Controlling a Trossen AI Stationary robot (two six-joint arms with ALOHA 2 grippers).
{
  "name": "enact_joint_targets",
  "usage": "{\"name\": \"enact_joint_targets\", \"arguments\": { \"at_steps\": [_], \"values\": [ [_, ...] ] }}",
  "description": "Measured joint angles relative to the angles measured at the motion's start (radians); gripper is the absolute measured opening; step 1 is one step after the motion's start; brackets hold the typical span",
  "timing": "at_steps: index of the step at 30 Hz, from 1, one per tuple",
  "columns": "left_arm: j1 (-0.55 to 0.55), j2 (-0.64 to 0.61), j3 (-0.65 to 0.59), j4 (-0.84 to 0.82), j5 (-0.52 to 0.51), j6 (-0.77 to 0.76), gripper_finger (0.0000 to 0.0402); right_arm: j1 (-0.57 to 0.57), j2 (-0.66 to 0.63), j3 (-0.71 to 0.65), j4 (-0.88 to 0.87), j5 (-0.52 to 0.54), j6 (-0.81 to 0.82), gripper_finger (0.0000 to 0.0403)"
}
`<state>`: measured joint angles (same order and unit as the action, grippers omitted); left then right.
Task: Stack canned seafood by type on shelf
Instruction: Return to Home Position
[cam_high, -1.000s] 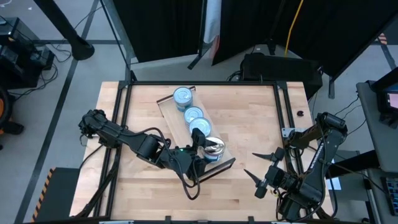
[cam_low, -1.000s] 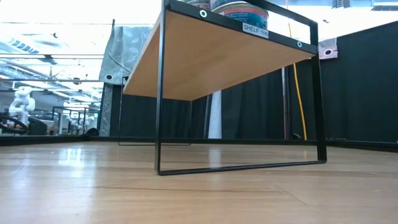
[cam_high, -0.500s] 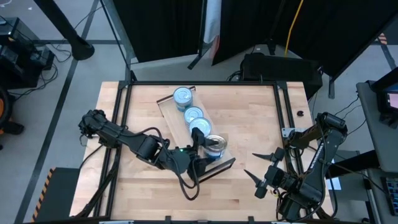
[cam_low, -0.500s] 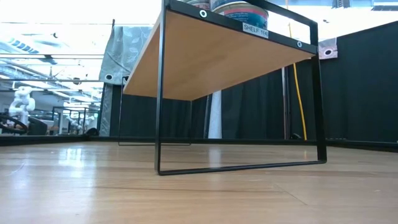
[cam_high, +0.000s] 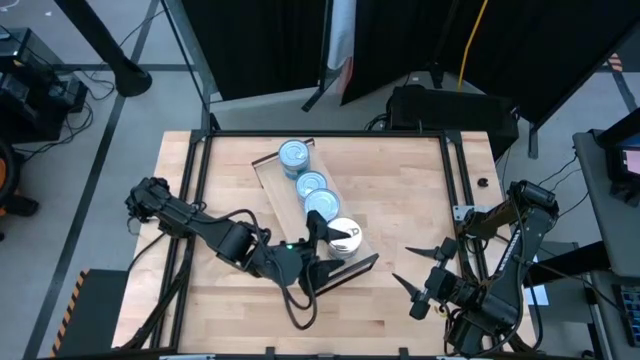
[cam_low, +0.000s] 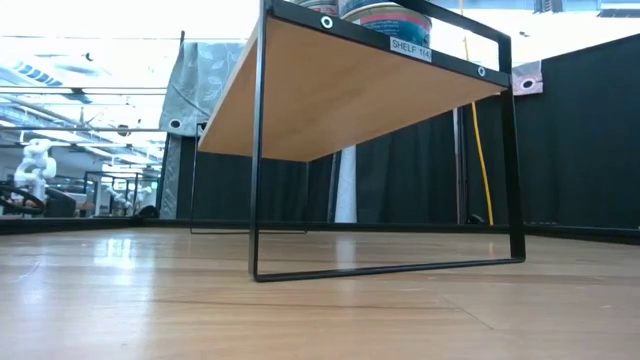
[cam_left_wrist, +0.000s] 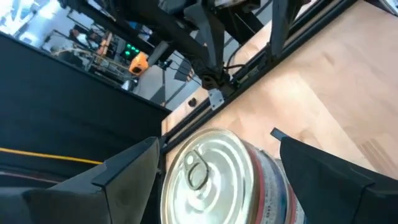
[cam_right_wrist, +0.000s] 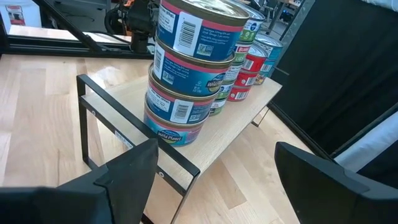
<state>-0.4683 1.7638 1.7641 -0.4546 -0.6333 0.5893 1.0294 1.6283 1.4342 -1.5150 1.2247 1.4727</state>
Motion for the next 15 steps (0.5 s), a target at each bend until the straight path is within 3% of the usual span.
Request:
{"name": "enact_joint_targets", "arguments": {
  "at_steps": [3, 9, 12, 15],
  "values": [
    [-0.035, 0.000, 0.017, 0.019, -0.062, 0.031, 0.0334, 0.000, 0.000, 0.000, 0.000, 0.000, 0.000, 0.0313],
    [-0.158, -0.003, 0.102, 0.027, -0.338, 0.047, 0.0320, 0.000, 0.000, 0.000, -0.001, -0.002, -0.028, 0.0313],
    [-0.224, -0.011, 0.108, 0.016, -0.444, 0.067, 0.0273, 0.000, -0.007, 0.000, 0.000, 0.000, -0.078, 0.0313],
    [-0.257, -0.049, 0.110, -0.013, -0.479, 0.019, 0.0194, 0.000, -0.050, 0.000, -0.001, 0.004, -0.130, 0.0305]
  ]
}}
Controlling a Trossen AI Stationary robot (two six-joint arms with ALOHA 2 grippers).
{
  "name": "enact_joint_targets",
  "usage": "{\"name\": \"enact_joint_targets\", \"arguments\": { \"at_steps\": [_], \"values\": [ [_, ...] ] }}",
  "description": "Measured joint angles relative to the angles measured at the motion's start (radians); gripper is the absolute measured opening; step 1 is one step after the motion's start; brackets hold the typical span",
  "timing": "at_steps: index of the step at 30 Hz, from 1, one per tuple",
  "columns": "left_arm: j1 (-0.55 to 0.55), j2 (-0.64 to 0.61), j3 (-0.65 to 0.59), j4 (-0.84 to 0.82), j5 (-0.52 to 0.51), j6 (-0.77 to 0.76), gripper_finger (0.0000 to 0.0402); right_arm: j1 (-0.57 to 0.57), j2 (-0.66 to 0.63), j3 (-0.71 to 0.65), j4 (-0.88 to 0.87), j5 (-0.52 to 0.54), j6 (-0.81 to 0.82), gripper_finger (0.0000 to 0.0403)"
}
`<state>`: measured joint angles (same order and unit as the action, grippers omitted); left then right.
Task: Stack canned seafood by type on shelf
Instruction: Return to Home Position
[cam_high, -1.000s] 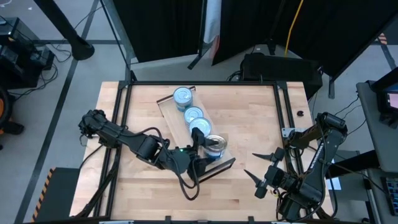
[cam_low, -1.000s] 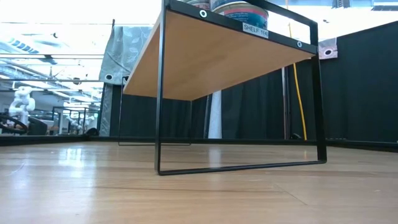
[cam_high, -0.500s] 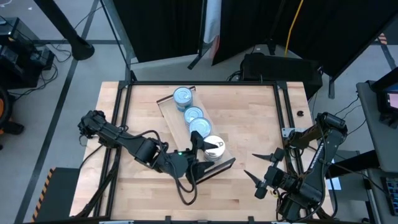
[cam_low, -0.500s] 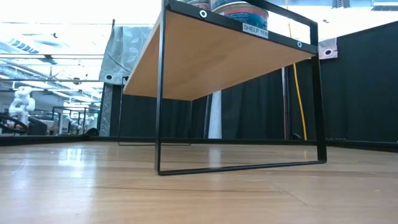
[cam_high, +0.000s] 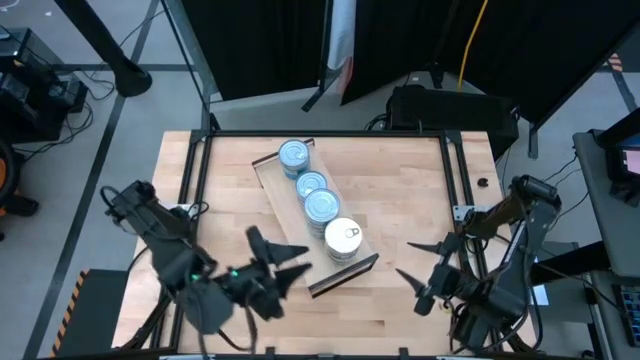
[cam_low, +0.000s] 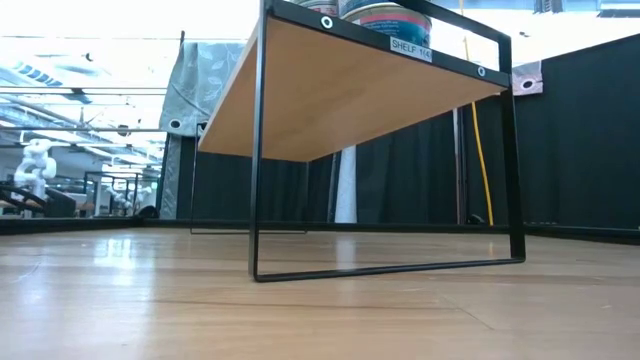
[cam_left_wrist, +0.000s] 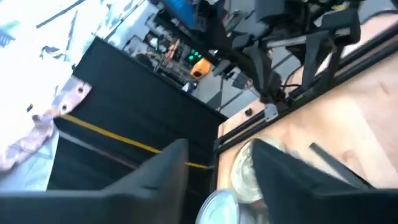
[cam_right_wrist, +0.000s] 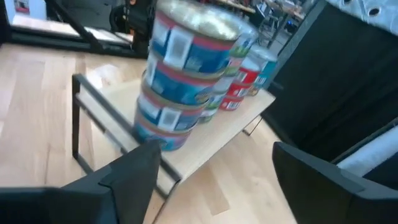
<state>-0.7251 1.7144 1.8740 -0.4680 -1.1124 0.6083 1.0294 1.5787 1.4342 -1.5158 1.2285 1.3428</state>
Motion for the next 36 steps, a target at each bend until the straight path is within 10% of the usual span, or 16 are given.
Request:
{"name": "enact_joint_targets", "arguments": {
  "at_steps": [5, 13, 29, 36],
  "values": [
    [-0.005, -0.098, 0.000, -0.212, 0.007, -0.154, 0.0029, 0.000, -0.119, 0.000, -0.002, 0.022, -0.163, 0.0231],
    [0.082, -0.300, -0.003, -0.243, 0.459, -0.315, 0.0004, -0.005, -0.403, -0.009, 0.011, 0.049, -0.460, 0.0015],
    [0.084, -0.663, -0.976, 0.456, 0.394, -0.419, 0.0001, 0.052, -0.908, -0.799, 0.673, 0.155, -0.603, 0.0000],
    [0.075, -0.914, -1.313, 0.672, 0.406, -0.495, 0.0000, 0.050, -1.016, -1.050, 1.148, 0.046, -0.832, 0.0000]
  ]
}}
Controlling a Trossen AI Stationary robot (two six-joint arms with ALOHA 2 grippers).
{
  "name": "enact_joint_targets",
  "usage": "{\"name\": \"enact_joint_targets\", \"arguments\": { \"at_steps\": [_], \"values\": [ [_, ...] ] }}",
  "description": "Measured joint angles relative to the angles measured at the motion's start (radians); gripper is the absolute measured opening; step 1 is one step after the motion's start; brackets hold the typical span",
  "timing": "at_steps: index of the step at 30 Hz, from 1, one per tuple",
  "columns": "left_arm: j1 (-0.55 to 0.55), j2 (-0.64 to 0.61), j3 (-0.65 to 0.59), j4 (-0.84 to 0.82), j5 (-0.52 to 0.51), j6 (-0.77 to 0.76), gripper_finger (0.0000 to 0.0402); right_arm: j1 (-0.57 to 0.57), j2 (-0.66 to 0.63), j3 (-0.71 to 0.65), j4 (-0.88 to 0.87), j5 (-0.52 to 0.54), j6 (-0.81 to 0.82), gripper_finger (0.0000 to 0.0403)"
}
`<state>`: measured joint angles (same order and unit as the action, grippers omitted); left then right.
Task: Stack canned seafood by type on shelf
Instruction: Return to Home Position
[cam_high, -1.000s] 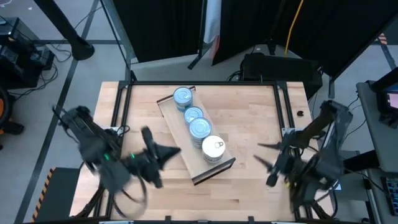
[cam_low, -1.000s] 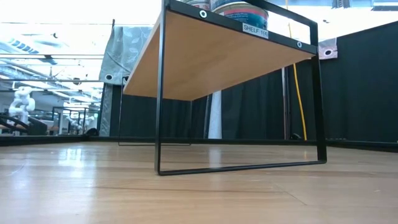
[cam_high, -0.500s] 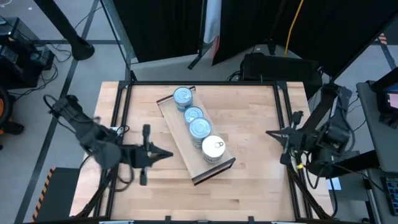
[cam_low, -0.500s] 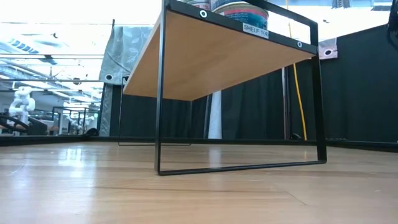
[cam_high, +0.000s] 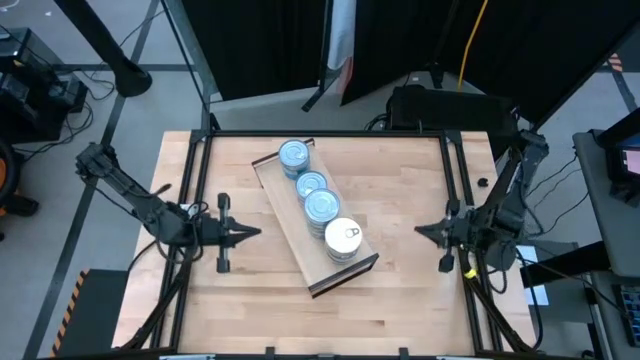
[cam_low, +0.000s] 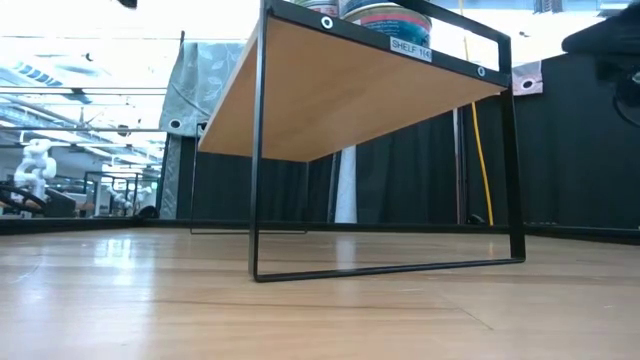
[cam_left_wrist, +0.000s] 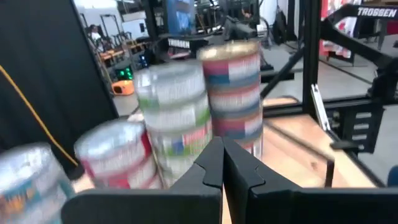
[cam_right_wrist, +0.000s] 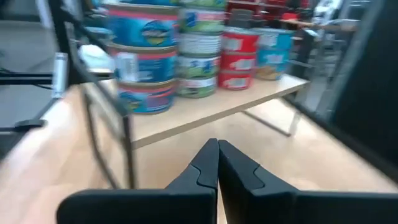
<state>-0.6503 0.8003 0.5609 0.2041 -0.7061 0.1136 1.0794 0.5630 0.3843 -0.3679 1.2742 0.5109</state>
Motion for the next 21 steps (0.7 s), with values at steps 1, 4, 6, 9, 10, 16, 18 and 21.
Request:
{"name": "enact_joint_targets", "arguments": {
  "at_steps": [1, 4, 6, 9, 10, 16, 18, 21],
  "values": [
    [0.000, -0.025, -0.047, 0.029, 0.004, -0.003, 0.0000, 0.000, -0.007, -0.035, 0.087, -0.020, -0.047, 0.0000],
    [0.000, -0.079, -0.170, 0.160, 0.023, -0.004, 0.0000, -0.011, -0.013, -0.147, 0.374, -0.086, -0.197, 0.0000],
    [0.000, -0.102, -0.244, 0.211, 0.024, -0.004, 0.0000, -0.033, -0.013, -0.228, 0.573, -0.146, -0.297, 0.0000],
    [0.000, -0.133, -0.329, 0.299, 0.025, -0.004, 0.0000, -0.084, -0.013, -0.347, 0.862, -0.261, -0.426, 0.0000],
    [0.000, -0.142, -0.352, 0.328, 0.025, -0.004, 0.0000, -0.105, -0.013, -0.375, 0.927, -0.300, -0.459, 0.0000],
    [0.002, -0.190, -0.468, 0.432, 0.021, -0.031, 0.0000, -0.243, -0.019, -0.367, 1.008, -0.463, -0.589, 0.0000],
    [0.002, -0.204, -0.487, 0.449, 0.015, -0.030, 0.0000, -0.286, -0.025, -0.367, 1.025, -0.517, -0.610, 0.0000],
    [0.003, -0.237, -0.514, 0.448, -0.007, -0.028, 0.0000, -0.358, -0.033, -0.367, 1.023, -0.583, -0.616, 0.0000]
  ]
}}
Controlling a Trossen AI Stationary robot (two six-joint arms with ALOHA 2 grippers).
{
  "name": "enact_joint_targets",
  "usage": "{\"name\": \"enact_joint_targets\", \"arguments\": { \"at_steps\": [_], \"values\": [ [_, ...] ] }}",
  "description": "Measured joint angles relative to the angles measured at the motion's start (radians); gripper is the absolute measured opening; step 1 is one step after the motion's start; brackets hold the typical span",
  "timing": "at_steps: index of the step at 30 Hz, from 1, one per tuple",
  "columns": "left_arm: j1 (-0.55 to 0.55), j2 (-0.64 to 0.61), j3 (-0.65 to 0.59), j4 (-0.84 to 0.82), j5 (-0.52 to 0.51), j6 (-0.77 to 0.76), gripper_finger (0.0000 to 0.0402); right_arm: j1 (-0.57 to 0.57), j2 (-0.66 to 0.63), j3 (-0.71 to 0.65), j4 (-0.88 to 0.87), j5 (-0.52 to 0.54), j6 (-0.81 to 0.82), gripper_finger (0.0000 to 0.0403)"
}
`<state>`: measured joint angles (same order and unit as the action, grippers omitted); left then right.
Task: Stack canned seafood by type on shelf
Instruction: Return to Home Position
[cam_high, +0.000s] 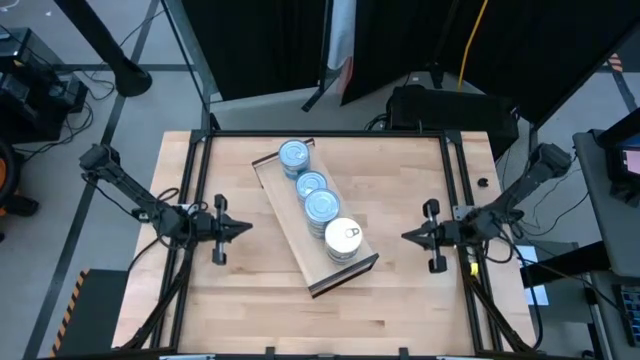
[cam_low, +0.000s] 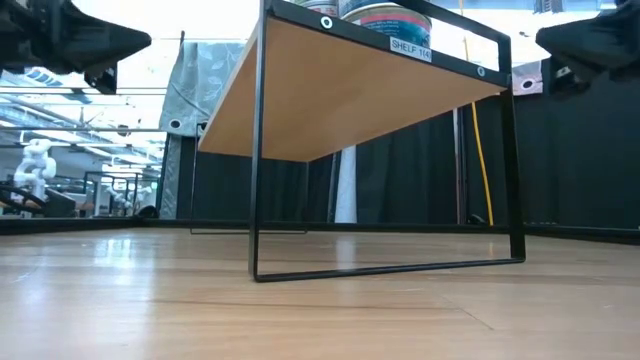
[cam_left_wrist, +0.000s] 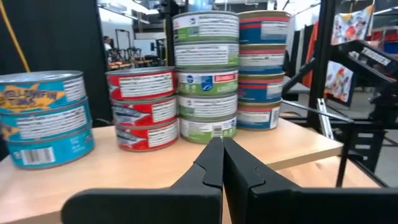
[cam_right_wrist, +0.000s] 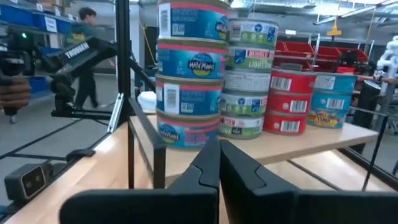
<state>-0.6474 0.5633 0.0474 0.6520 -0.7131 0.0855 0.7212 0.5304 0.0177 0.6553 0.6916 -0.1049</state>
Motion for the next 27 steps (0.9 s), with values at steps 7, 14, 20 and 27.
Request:
{"name": "enact_joint_targets", "arguments": {
  "at_steps": [7, 14, 20, 27],
  "values": [
    [0.019, -0.050, -0.022, -0.008, -0.006, 0.023, 0.0000, -0.195, -0.002, 0.000, 0.007, -0.211, 0.018, 0.0000],
    [0.019, -0.073, -0.022, -0.022, -0.050, 0.090, 0.0000, -0.355, -0.002, -0.003, -0.065, -0.365, 0.071, 0.0000],
    [0.019, -0.112, -0.022, -0.097, -0.051, 0.085, 0.0000, -0.447, -0.002, -0.003, -0.130, -0.465, 0.088, 0.0000],
    [0.019, -0.208, -0.022, -0.213, -0.051, 0.077, 0.0000, -0.488, -0.002, -0.003, -0.207, -0.490, 0.112, 0.0000]
  ]
}}
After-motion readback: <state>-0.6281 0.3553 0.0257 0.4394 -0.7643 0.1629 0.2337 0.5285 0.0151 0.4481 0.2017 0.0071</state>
